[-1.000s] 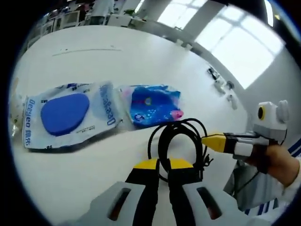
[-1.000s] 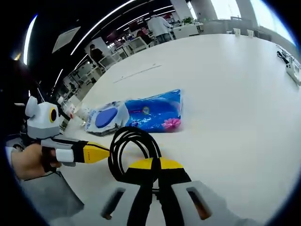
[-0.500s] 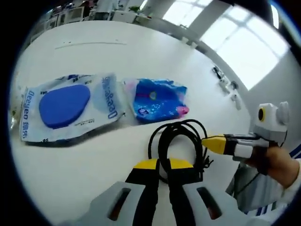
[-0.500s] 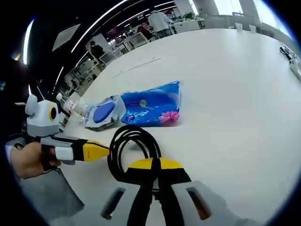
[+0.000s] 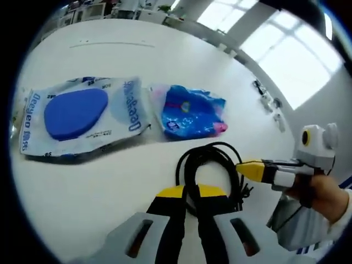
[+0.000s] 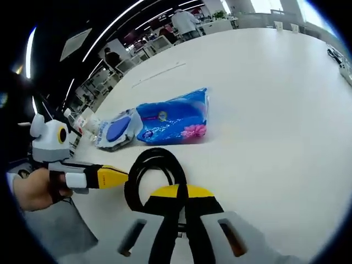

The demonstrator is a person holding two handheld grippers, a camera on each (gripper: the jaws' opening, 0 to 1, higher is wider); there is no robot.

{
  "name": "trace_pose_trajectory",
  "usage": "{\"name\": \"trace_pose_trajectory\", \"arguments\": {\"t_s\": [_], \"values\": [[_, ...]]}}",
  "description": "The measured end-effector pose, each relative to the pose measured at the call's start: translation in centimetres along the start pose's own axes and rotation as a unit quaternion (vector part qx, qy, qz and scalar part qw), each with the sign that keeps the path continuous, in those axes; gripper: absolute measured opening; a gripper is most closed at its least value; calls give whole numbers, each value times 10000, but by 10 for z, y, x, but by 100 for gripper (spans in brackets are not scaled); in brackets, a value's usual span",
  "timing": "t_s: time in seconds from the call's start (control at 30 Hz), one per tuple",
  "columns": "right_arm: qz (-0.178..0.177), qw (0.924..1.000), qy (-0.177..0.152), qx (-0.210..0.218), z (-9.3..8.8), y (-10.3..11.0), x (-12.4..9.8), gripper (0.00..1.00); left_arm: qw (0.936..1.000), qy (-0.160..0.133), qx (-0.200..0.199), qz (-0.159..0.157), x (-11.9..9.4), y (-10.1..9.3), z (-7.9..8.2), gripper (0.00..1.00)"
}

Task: Arrange the tabletop items into an orderly group along one side of the table until the central work area is clear of visible clutter.

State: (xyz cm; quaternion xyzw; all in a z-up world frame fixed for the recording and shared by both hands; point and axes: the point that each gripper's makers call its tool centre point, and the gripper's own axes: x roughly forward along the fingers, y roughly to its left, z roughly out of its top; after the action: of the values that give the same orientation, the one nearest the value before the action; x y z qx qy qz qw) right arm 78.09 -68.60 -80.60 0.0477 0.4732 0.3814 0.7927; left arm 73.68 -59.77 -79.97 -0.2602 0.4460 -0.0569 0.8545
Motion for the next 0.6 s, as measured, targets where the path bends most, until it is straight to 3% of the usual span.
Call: {"name": "trace_pose_trajectory", "arguments": {"t_s": [0.6], "values": [[39, 10000, 18, -5, -2, -2, 3, 0, 10000, -37, -65, -10, 1, 0, -2, 2]]}}
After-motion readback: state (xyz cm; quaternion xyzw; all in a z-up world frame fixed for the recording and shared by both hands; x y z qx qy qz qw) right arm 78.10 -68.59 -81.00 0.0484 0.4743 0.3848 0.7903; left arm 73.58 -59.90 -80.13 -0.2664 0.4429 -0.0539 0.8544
